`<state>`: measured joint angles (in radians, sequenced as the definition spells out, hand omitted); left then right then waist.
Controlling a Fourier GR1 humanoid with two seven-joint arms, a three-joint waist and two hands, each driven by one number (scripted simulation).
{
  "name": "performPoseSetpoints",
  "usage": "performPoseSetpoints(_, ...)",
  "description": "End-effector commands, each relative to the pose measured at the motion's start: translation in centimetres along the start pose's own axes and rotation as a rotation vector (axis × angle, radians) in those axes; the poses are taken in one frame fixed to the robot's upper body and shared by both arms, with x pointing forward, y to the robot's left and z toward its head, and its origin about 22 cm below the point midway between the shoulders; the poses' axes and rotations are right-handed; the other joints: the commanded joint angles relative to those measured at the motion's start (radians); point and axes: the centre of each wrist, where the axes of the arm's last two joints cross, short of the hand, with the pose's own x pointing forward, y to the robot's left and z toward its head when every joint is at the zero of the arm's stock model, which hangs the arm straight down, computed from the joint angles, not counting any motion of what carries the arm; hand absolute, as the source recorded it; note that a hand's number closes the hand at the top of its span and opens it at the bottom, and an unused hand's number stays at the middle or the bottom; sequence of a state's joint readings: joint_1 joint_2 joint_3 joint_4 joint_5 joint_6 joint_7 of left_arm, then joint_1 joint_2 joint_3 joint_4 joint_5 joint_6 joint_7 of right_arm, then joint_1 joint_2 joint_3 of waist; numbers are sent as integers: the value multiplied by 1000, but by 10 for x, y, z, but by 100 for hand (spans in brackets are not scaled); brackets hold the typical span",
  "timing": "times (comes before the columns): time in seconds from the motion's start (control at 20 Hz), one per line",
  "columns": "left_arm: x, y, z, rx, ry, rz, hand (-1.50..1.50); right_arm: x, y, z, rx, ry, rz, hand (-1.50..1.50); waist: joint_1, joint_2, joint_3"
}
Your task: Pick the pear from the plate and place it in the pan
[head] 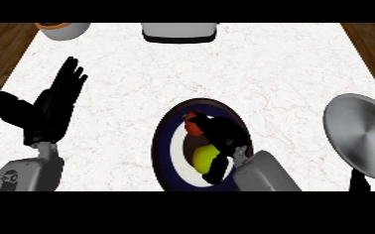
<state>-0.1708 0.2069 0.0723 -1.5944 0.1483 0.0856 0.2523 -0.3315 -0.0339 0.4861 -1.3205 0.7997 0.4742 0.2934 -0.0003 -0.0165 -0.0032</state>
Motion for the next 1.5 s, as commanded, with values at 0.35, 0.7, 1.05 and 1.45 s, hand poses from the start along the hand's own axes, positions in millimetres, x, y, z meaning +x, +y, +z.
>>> performPoseSetpoints(0.35, -4, 2, 5, 27, 2, 1, 0, -71, -58, 13, -425, 729, -228, 150, -34, 13, 1)
performPoseSetpoints(0.7, 4, -10, 4, 2, 9, -13, 0, -25, -114, 28, -837, 963, 73, 150, -7, 6, 2)
performPoseSetpoints(1.05, 3, 9, -6, 2, 0, -2, 0, 38, -156, 69, -1043, 992, 153, 150, -5, 12, 2)
performPoseSetpoints(1.45, 7, 7, -3, 28, -11, 4, 0, 0, -176, 112, -1138, 1060, 60, 150, -8, 14, 3)
